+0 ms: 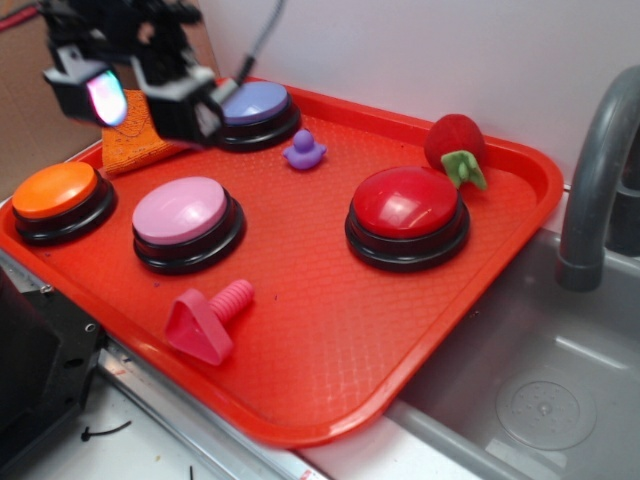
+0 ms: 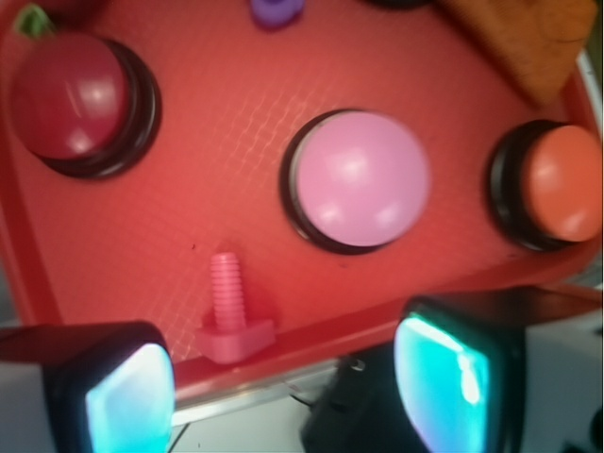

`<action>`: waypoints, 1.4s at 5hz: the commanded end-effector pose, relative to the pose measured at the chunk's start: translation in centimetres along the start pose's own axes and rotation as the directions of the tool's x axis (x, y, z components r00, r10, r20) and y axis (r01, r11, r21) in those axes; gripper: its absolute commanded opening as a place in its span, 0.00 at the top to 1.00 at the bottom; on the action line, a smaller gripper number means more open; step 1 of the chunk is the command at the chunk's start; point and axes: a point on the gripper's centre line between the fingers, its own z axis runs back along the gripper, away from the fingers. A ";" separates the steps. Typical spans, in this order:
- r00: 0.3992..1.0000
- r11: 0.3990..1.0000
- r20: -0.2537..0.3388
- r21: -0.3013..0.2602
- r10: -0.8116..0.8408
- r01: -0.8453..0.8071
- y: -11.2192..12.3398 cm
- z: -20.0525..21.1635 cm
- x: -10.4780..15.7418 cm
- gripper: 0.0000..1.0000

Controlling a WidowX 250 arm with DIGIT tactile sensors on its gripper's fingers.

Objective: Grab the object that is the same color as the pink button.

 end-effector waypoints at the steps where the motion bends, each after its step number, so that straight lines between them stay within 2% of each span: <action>1: 0.998 1.000 -0.059 0.021 0.002 0.000 -1.7 -4.7 0.5 0.00; 2: 0.995 0.999 -0.102 0.050 0.017 -0.012 -2.0 -6.7 0.3 0.00; 3: 0.993 0.996 -0.114 0.080 0.040 -0.031 -2.4 -8.8 0.1 0.00; 6: 0.992 0.990 -0.107 0.131 0.066 -0.052 -2.0 -12.0 -1.1 0.00; 7: 0.993 0.990 -0.102 0.128 0.066 -0.053 -2.0 -12.2 -1.0 1.00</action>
